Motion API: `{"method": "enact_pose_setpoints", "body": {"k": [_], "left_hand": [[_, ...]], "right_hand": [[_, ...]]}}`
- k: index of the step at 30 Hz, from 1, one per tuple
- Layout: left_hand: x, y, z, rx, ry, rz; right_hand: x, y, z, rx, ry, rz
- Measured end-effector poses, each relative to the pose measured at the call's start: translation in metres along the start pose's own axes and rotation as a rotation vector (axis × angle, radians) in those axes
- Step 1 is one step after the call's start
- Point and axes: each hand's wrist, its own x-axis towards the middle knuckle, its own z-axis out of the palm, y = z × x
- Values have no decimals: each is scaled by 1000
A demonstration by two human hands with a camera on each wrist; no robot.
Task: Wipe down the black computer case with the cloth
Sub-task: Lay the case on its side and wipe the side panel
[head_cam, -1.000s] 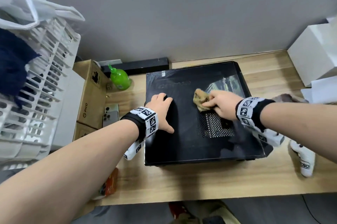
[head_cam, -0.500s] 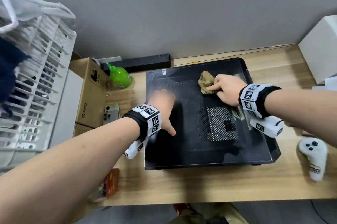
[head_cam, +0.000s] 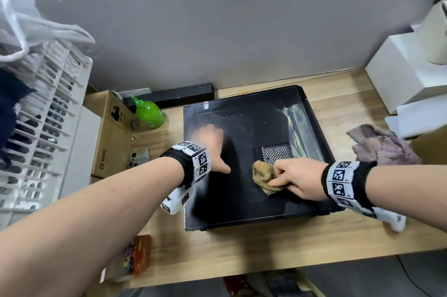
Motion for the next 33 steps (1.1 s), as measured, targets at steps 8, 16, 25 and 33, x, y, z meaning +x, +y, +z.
{"method": "enact_pose_setpoints", "body": {"k": [8,16,25,33], "left_hand": [[23,-7,-6,15,-48,-16],[22,-7,1,22,-28,-8],[51,20,-7,-60,42,40],[63,41,-24,60,-49,-2]], "right_hand": [[77,30,-46,31,161,238],[121,42,-66,69,202,290],[65,32,-50,133,133,234],[-26,24,-2,170,-20,84]]}}
